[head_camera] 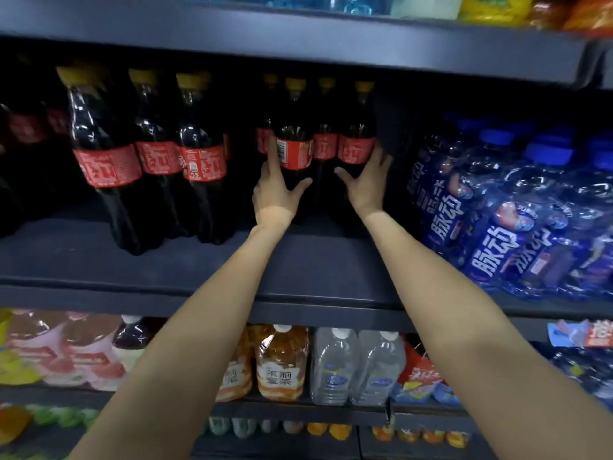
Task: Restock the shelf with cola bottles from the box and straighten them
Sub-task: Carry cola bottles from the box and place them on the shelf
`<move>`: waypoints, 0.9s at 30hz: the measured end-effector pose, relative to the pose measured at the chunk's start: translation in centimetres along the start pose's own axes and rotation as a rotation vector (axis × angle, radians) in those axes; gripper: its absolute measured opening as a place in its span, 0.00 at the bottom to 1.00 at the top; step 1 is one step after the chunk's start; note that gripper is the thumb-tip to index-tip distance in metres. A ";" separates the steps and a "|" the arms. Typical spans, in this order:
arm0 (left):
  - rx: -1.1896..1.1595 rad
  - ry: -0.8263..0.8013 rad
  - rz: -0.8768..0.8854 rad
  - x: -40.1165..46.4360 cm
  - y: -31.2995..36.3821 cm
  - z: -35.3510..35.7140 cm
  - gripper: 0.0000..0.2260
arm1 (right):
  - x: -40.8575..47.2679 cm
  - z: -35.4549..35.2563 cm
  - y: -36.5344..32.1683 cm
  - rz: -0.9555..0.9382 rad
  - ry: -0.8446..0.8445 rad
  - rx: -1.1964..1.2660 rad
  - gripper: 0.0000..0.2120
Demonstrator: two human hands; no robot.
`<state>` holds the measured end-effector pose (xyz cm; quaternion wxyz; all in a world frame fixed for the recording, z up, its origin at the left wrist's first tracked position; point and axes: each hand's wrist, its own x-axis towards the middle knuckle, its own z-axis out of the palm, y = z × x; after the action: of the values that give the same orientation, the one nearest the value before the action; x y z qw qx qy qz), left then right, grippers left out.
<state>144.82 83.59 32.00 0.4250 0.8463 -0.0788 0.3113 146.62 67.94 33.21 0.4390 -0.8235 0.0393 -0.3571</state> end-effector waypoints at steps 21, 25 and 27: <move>-0.069 -0.295 -0.251 -4.3 4.6 -3.6 0.39 | -3.9 -5.2 -1.8 -0.022 -0.211 -0.340 0.36; -0.134 -0.299 -0.143 -8.8 8.0 -5.5 0.24 | -9.3 -10.5 -3.5 -0.167 -0.143 -0.408 0.25; -0.215 -0.290 -0.073 -11.7 9.9 -6.4 0.18 | -12.8 -13.8 -4.1 -0.265 -0.108 -0.410 0.20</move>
<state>128.64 80.75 34.52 0.5082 0.8344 -0.1413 0.1600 127.55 65.73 34.15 0.2138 -0.9111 -0.0208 -0.3517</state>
